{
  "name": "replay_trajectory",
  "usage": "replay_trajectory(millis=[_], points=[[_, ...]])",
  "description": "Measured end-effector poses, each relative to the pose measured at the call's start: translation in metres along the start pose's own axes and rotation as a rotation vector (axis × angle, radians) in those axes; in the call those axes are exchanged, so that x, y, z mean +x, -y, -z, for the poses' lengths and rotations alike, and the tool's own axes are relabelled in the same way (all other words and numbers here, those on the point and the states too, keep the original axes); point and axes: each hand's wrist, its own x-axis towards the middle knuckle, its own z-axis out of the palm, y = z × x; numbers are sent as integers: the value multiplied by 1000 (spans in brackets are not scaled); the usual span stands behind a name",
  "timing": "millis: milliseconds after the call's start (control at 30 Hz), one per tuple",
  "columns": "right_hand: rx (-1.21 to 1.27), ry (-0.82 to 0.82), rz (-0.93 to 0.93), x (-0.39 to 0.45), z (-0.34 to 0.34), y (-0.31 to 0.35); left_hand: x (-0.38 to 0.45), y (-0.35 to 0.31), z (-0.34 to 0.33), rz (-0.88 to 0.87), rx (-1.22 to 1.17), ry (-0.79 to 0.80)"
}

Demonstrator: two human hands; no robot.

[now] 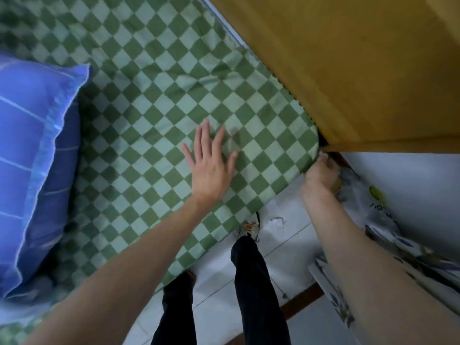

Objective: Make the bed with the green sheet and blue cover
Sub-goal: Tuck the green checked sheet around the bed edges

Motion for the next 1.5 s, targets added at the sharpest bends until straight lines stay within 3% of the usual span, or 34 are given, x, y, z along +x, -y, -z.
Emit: replay_trajectory(millis=[67, 133, 200, 267, 300, 367, 467, 567, 633, 700, 833, 933, 967, 1000, 1100, 1133, 1167, 1233, 1267, 1300, 1367, 1500], points=[[-212, -119, 219, -33, 5, -18, -74, 37, -3, 128, 4, 89], [-529, -14, 631, -78, 1, -46, -138, 69, -2, 299, 1, 133], [-950, 370, 1078, -115, -2, -83, -192, 95, 0, 503, -38, 191], [-1414, 792, 1321, -131, -3, -117, -237, 115, 0, 648, -115, 279], [-1639, 882, 1364, -131, -1, -130, -256, 123, -1, 637, -130, 343], [-1899, 880, 1327, -130, 2, -142, -282, 137, 0, 462, -97, 474], [-2054, 762, 1254, -142, -2, -139, -292, 158, 12, 233, -141, 696], [-2087, 720, 1059, -182, -8, -132, -310, 179, 37, 174, -231, 860], [-2063, 627, 1088, -222, -14, -142, -332, 199, 55, 274, -357, 743], [-2017, 646, 1367, -272, -26, -172, -360, 235, 75, 438, -469, 486], [-1970, 1185, 1844, -378, -65, -297, -431, 364, 97, 852, -363, 69], [-1936, 1577, 2081, -441, -93, -415, -498, 459, 88, 1266, -382, -3], [-1927, 1601, 2214, -454, -100, -451, -519, 480, 80, 1359, -459, -10], [-1909, 1524, 2269, -465, -107, -484, -536, 494, 71, 1392, -520, -5], [-1936, 1098, 2065, -489, -94, -561, -587, 513, 53, 1288, -586, 86], [-1995, 1072, 2085, -491, -76, -580, -605, 527, 51, 1302, -595, 85], [-2079, 1210, 2164, -492, -54, -595, -622, 551, 56, 1349, -614, 59], [-2163, 1792, 2383, -498, -21, -614, -657, 623, 72, 1446, -630, -38], [-2135, 2004, 2411, -509, -16, -623, -676, 663, 83, 1464, -605, -62], [-2085, 2077, 2370, -528, -22, -635, -697, 704, 92, 1469, -576, -72], [-1827, 1889, 2279, -577, -58, -672, -736, 772, 103, 1504, -567, -106], [-1738, 1090, 1960, -689, -181, -765, -809, 845, 99, 1601, -615, -164]])
